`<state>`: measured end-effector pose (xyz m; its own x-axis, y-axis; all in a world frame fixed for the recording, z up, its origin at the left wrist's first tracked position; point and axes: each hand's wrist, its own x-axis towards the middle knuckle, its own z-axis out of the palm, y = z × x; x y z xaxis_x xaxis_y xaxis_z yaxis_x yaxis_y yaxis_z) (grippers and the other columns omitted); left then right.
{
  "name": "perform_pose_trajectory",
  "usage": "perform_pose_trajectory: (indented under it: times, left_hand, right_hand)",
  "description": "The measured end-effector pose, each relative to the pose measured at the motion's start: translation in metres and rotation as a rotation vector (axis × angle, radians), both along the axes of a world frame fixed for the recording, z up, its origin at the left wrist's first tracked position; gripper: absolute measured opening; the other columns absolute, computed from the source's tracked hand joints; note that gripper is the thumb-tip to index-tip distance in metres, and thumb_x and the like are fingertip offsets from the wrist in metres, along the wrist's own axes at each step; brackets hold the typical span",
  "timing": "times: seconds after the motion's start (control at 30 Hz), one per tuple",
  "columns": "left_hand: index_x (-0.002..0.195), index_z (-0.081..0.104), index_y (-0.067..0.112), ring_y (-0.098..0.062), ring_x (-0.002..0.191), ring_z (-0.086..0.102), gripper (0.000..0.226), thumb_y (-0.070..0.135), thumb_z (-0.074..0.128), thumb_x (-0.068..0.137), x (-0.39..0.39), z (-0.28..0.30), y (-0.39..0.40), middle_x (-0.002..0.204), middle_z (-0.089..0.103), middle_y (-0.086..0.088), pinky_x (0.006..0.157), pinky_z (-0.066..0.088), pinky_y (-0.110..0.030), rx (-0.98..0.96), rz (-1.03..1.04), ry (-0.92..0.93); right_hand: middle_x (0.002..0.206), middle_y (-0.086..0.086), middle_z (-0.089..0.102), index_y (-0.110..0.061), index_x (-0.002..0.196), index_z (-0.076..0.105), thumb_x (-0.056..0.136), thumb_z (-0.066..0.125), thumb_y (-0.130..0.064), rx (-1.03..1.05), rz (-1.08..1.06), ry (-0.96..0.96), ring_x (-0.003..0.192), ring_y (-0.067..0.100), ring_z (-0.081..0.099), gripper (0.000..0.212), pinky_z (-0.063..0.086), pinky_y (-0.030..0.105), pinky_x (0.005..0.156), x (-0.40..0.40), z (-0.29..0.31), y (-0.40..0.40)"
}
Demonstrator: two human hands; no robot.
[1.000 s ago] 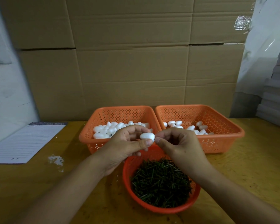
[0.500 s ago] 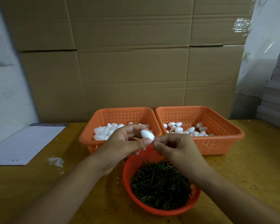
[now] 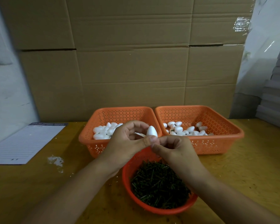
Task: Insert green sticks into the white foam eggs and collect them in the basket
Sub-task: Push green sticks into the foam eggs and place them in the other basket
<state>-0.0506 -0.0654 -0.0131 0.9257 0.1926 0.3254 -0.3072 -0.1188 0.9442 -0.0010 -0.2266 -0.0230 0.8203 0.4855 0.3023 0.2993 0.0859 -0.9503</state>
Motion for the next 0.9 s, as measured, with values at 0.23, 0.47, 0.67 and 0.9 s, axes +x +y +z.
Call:
perform_pose_trajectory:
  times: [0.23, 0.47, 0.67, 0.9]
  left_hand:
    - [0.118, 0.069, 0.018, -0.009, 0.078, 0.066, 0.042, 0.033, 0.074, 0.079, -0.001, 0.002, 0.007, 0.095, 0.076, -0.005, 0.065, 0.051, -0.020, 0.005, -0.107, 0.087]
    - [0.121, 0.069, 0.017, -0.007, 0.077, 0.063, 0.036, 0.024, 0.067, 0.086, -0.003, 0.003, 0.011, 0.090, 0.073, -0.005, 0.066, 0.051, -0.019, -0.073, -0.238, 0.114]
    - [0.130, 0.063, 0.014, -0.009, 0.079, 0.062, 0.041, 0.021, 0.063, 0.090, -0.003, 0.004, 0.012, 0.093, 0.072, -0.006, 0.068, 0.050, -0.021, -0.104, -0.273, 0.135]
    - [0.128, 0.066, 0.017, -0.007, 0.078, 0.062, 0.042, 0.025, 0.070, 0.087, -0.003, 0.003, 0.013, 0.095, 0.070, -0.004, 0.067, 0.051, -0.021, -0.137, -0.278, 0.125]
  right_hand:
    - [0.067, 0.005, 0.069, -0.002, 0.082, 0.076, 0.093, 0.067, -0.011, -0.025, 0.069, -0.006, 0.062, 0.011, 0.057, 0.017, 0.044, 0.017, 0.057, -0.001, 0.006, -0.004]
    - [0.068, 0.002, 0.064, -0.005, 0.079, 0.074, 0.093, 0.065, -0.013, -0.084, 0.148, 0.041, 0.062, 0.009, 0.055, 0.019, 0.043, 0.017, 0.054, 0.003, 0.007, -0.007]
    - [0.072, 0.000, 0.066, -0.015, 0.077, 0.075, 0.092, 0.066, -0.016, -0.080, 0.183, 0.100, 0.065, 0.008, 0.057, 0.017, 0.043, 0.018, 0.055, 0.004, 0.008, -0.007]
    - [0.073, -0.005, 0.067, -0.014, 0.087, 0.075, 0.093, 0.066, -0.021, -0.069, 0.196, 0.117, 0.068, 0.006, 0.058, 0.013, 0.044, 0.019, 0.057, 0.006, 0.007, -0.007]
